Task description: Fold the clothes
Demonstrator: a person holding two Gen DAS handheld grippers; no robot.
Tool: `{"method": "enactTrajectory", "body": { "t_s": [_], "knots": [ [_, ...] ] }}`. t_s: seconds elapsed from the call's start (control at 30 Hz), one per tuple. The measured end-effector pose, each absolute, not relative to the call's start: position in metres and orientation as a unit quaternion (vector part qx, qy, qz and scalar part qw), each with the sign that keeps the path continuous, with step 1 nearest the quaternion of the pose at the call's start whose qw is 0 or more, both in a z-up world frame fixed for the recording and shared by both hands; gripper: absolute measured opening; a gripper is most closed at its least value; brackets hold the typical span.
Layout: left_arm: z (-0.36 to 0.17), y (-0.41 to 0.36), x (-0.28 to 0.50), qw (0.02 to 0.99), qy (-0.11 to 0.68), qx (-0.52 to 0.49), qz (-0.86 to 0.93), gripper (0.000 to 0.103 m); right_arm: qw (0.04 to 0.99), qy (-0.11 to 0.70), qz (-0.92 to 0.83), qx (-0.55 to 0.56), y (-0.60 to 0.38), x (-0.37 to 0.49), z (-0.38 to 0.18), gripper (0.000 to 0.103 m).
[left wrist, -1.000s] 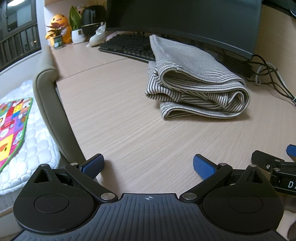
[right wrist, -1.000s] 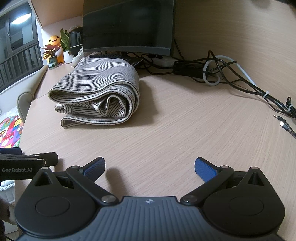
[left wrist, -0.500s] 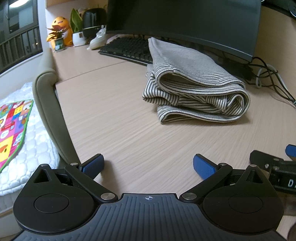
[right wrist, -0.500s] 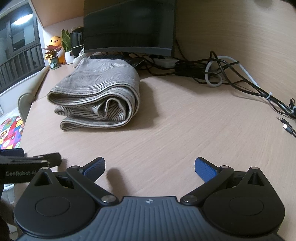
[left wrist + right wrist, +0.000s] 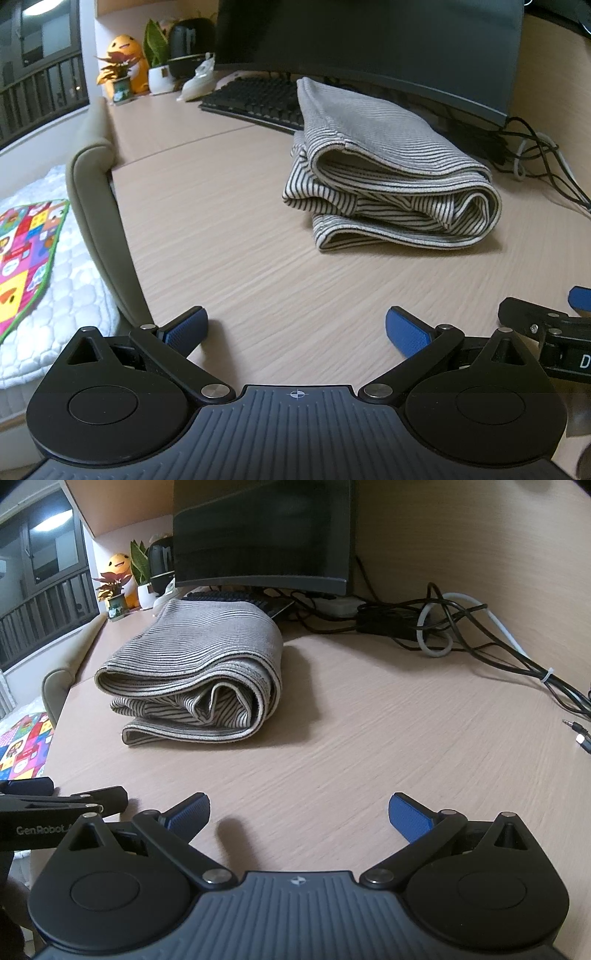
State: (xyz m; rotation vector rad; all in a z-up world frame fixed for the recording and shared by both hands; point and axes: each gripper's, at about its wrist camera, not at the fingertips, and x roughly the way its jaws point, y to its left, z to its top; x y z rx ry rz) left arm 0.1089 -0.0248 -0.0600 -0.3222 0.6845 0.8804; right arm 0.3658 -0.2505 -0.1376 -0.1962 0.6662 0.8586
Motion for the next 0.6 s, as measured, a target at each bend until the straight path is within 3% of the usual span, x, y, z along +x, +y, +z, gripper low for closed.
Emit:
{"method": "enactTrajectory", "body": {
  "t_s": [0.6],
  "knots": [
    [-0.0611, -0.0233, 0.1153, 0.838, 0.321, -0.150, 0.416, 0.103, 0.852, 0.318, 0.407, -0.088, -0.2481, 0.3653, -0.1373, 0.103]
  ]
}}
